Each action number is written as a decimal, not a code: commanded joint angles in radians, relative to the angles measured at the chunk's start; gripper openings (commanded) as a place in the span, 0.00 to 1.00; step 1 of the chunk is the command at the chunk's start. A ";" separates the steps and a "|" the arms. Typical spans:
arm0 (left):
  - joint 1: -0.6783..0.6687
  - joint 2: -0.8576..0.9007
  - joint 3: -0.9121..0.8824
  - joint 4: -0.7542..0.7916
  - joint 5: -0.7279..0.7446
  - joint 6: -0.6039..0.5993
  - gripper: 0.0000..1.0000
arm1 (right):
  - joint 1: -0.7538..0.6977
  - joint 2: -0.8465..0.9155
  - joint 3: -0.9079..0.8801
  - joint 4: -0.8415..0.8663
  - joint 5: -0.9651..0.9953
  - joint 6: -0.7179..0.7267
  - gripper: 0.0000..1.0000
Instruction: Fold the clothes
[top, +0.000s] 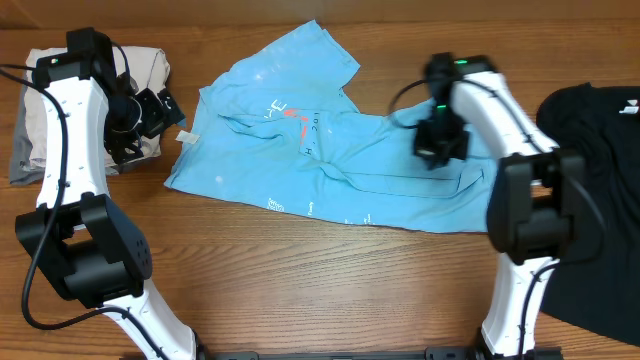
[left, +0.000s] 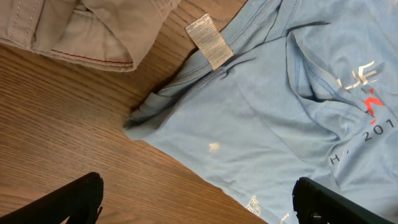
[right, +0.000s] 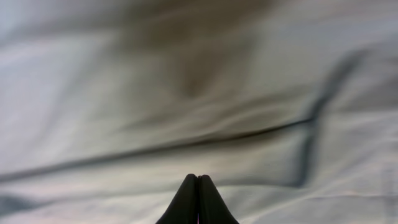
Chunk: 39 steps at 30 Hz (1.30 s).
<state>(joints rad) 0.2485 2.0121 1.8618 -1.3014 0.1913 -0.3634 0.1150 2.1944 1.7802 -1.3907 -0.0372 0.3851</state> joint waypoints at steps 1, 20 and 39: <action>-0.007 -0.032 0.018 0.001 0.008 0.008 1.00 | -0.071 -0.042 -0.031 -0.007 0.025 0.039 0.04; -0.007 -0.032 0.018 0.001 0.009 0.008 1.00 | -0.357 -0.063 -0.118 -0.031 -0.086 0.001 0.04; -0.007 -0.032 0.018 0.001 0.008 0.008 1.00 | -0.418 -0.092 -0.471 0.158 0.006 0.123 0.04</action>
<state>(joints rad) 0.2485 2.0121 1.8618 -1.3014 0.1913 -0.3634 -0.2661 2.1067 1.3979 -1.2846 -0.1268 0.4374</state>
